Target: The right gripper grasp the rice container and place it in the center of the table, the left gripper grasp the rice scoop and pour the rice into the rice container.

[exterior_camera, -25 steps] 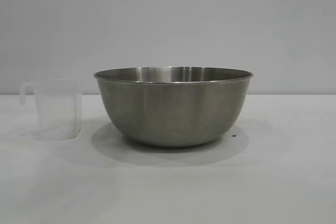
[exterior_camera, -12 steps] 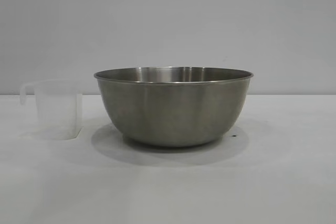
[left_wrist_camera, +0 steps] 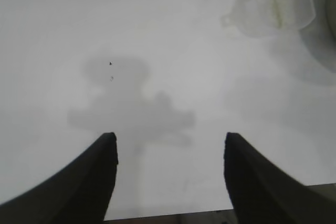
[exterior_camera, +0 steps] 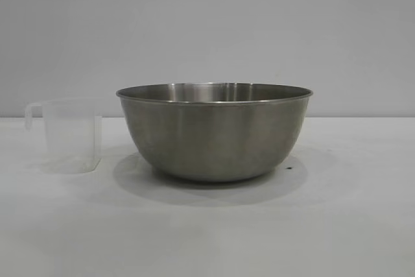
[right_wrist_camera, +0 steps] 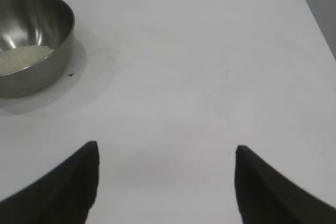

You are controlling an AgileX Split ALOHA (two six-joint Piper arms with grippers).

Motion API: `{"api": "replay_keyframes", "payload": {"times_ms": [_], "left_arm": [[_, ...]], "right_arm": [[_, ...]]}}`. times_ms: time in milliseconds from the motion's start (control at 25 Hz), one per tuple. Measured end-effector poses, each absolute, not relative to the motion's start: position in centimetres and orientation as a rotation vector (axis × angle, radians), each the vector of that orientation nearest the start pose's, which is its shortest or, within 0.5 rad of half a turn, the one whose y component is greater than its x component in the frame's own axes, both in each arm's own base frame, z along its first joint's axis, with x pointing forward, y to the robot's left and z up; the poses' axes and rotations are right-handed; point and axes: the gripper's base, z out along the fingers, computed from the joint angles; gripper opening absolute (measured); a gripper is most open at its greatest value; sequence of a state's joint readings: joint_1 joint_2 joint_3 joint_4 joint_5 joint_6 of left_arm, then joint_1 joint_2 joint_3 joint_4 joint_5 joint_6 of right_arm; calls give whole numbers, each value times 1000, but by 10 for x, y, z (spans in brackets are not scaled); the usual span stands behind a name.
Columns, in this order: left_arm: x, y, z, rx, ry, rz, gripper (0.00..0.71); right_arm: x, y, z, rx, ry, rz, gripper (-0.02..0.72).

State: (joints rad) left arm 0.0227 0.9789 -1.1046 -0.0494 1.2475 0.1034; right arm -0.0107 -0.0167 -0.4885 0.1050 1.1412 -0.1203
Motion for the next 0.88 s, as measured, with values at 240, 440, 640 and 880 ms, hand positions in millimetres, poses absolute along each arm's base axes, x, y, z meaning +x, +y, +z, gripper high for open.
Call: {"api": "replay_keyframes", "payload": {"times_ms": [240, 440, 640, 880], "left_arm": [[112, 0, 364, 97, 2543, 2, 385], [79, -1, 354, 81, 2479, 1, 385], [55, -2, 329, 62, 2467, -4, 385], [42, -2, 300, 41, 2402, -7, 385]], "right_arm": [[-10, 9, 268, -126, 2111, 49, 475], [-10, 9, 268, -126, 2111, 49, 475], [-10, 9, 268, -126, 2111, 49, 475], [-10, 9, 268, -126, 2111, 49, 475]]}}
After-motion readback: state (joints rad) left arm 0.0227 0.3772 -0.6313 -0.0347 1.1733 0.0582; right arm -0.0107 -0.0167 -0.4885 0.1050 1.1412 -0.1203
